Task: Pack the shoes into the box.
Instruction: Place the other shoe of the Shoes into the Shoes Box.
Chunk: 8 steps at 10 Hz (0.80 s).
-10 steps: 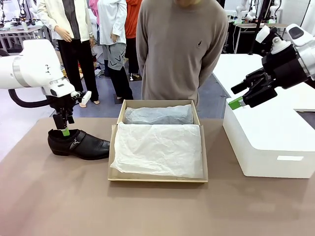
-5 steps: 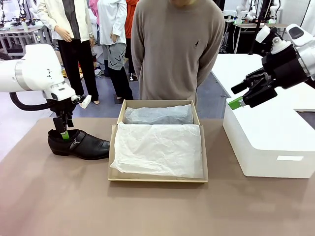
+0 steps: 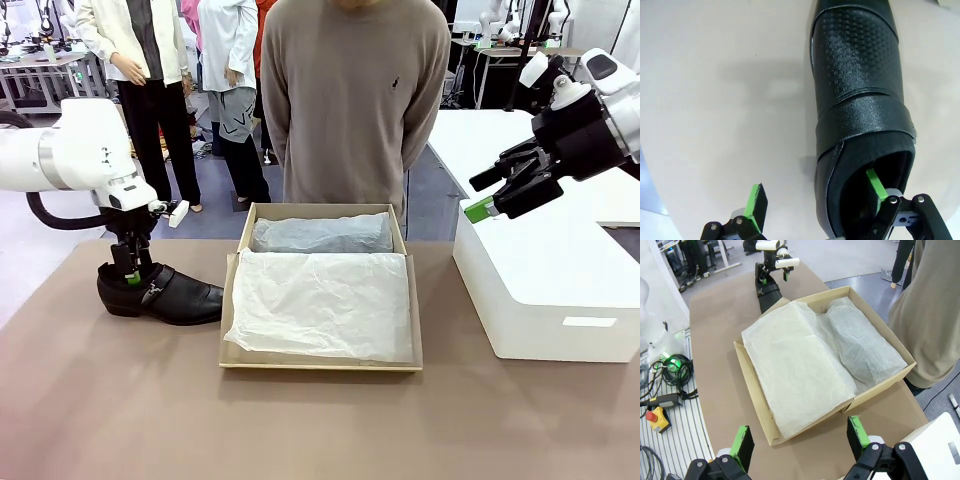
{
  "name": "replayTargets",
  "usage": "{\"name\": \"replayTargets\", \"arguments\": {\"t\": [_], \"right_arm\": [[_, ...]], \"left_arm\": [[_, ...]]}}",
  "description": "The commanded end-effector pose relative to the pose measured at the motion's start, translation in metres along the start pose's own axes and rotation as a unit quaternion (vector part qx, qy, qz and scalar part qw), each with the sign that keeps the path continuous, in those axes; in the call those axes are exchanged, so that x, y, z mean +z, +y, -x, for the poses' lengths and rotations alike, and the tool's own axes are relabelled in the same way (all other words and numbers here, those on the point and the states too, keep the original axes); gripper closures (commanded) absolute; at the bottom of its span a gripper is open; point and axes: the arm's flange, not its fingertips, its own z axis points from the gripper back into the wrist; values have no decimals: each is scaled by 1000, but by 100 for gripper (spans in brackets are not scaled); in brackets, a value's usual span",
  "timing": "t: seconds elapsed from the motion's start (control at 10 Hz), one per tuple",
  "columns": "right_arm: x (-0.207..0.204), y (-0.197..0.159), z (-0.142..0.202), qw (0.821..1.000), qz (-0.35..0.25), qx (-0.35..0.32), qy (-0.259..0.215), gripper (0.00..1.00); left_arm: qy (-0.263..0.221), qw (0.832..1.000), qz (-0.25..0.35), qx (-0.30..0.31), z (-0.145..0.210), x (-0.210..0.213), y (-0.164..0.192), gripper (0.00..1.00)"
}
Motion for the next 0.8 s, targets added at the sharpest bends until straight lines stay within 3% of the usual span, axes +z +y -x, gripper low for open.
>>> {"name": "replayTargets", "arguments": {"t": [0.0,0.5,0.7], "right_arm": [[-2,-4,0,1000,-6,13,-16,0],[-2,-4,0,1000,-6,13,-16,0],[-2,-4,0,1000,-6,13,-16,0]], "left_arm": [[11,1000,0,-15,2,-1,5,0],[11,1000,6,-16,3,-1,5,94],[10,1000,7,-19,4,-1,5,100]]}}
